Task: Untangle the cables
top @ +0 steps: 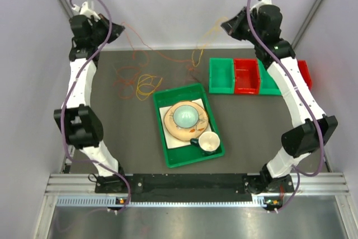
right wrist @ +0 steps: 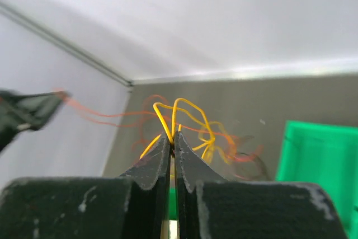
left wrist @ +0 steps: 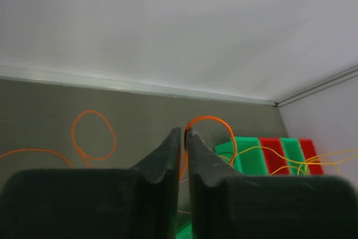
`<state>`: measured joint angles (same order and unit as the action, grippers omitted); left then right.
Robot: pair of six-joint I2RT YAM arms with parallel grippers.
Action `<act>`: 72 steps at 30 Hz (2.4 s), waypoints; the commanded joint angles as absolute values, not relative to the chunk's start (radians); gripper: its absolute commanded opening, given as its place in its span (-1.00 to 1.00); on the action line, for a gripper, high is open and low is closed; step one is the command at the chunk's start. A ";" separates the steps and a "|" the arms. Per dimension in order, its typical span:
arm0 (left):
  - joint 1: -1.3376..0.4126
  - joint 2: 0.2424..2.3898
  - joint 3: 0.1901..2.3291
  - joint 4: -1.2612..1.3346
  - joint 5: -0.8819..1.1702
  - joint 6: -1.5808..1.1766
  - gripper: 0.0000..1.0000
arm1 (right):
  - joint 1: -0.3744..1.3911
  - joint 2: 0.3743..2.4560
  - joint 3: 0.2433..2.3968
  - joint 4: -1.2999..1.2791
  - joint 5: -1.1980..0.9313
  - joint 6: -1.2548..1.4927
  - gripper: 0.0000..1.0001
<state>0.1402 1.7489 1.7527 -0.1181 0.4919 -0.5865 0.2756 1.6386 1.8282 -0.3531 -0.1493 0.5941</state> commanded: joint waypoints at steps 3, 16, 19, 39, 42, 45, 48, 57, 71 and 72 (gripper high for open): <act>0.078 1.972 2.079 -0.309 0.502 -0.500 0.67 | 0.353 1.687 2.029 -0.344 -0.189 0.615 -1.00; 0.015 1.641 1.427 0.056 0.790 -0.492 0.98 | 0.491 1.974 2.470 -0.439 -0.043 0.744 -1.00; 0.012 1.602 1.277 0.225 0.847 -0.547 0.97 | 0.551 1.997 2.459 -0.382 0.089 0.750 -1.00; -0.307 1.693 1.032 0.581 0.453 -0.336 0.92 | 0.606 2.100 2.511 -0.271 0.213 0.873 -1.00; -0.328 1.736 1.037 0.601 0.422 -0.340 0.92 | 0.606 2.072 2.487 -0.262 0.230 0.868 -1.00; -0.356 1.779 1.055 0.641 0.407 -0.354 0.92 | 0.606 2.049 2.476 -0.259 0.236 0.871 -1.00; -0.383 1.825 1.095 0.640 0.370 -0.342 0.92 | 0.606 2.033 2.464 -0.252 0.236 0.873 -1.00; -0.422 1.925 1.190 0.661 0.279 -0.339 0.81 | 0.598 1.993 2.418 -0.245 0.238 0.874 -1.00; -0.423 1.978 1.313 0.608 0.264 -0.367 -1.00 | 0.586 1.956 2.350 -0.236 0.244 0.881 -1.00; -0.422 1.962 1.295 0.600 0.250 -0.344 -1.00 | 0.578 1.945 2.344 -0.239 0.250 0.881 -1.00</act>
